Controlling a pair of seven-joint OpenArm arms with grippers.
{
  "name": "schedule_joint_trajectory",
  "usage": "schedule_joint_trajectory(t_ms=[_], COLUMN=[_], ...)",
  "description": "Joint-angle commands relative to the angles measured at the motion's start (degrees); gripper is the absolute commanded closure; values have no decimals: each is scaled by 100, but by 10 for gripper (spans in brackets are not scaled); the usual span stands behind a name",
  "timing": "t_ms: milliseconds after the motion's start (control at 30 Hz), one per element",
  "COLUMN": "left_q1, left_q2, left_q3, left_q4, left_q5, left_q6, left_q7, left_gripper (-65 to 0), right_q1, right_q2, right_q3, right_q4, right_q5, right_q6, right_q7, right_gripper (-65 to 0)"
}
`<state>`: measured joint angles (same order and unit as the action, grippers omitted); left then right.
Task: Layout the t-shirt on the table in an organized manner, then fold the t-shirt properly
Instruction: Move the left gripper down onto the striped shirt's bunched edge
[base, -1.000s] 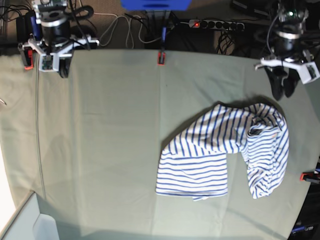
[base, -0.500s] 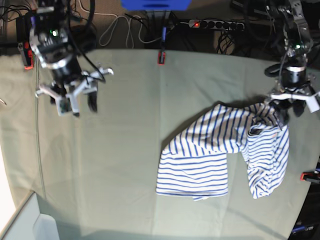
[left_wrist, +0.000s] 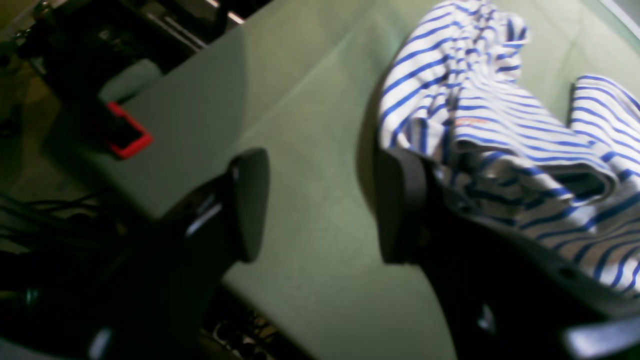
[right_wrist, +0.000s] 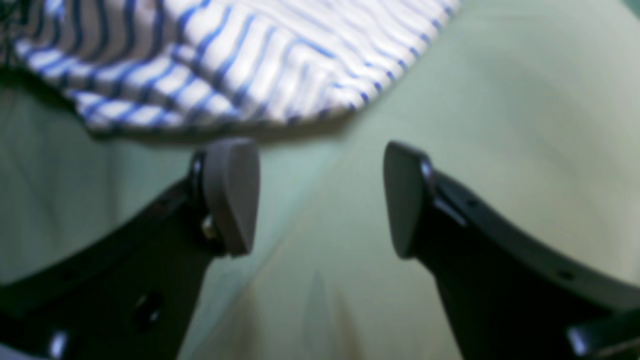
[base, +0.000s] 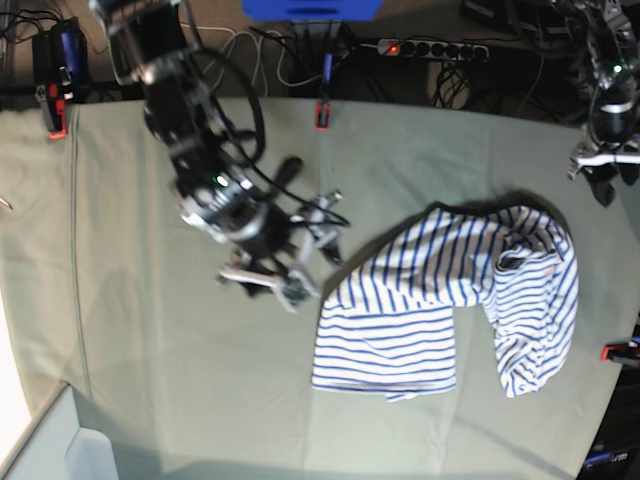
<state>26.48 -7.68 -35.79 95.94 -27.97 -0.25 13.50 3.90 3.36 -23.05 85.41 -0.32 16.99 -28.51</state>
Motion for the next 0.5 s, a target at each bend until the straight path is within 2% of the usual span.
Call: schedule_joint_trajectory(t_ms=[0, 167, 300, 467], left_q1=[134, -77, -481, -1061], left_q2=[-54, 113, 148, 245], left_q3=[-30, 14, 454, 805], left_q4=[107, 98, 98, -104], left_q5=[-21, 32, 41, 49], left_q6=[3, 3, 38, 47], left_q7=[-141, -141, -132, -97], left_gripper=[-331, -331, -331, -331], right_q1=[247, 704, 590, 194], right_q2=[-15, -15, 38, 214], right_q3=[-100, -293, -293, 32], right_q4=[-158, -1187, -1204, -826], right_q5=[19, 19, 19, 1], right_q6=[63, 63, 63, 63], right_q7=[227, 755, 895, 895], right_gripper=[-398, -397, -396, -396])
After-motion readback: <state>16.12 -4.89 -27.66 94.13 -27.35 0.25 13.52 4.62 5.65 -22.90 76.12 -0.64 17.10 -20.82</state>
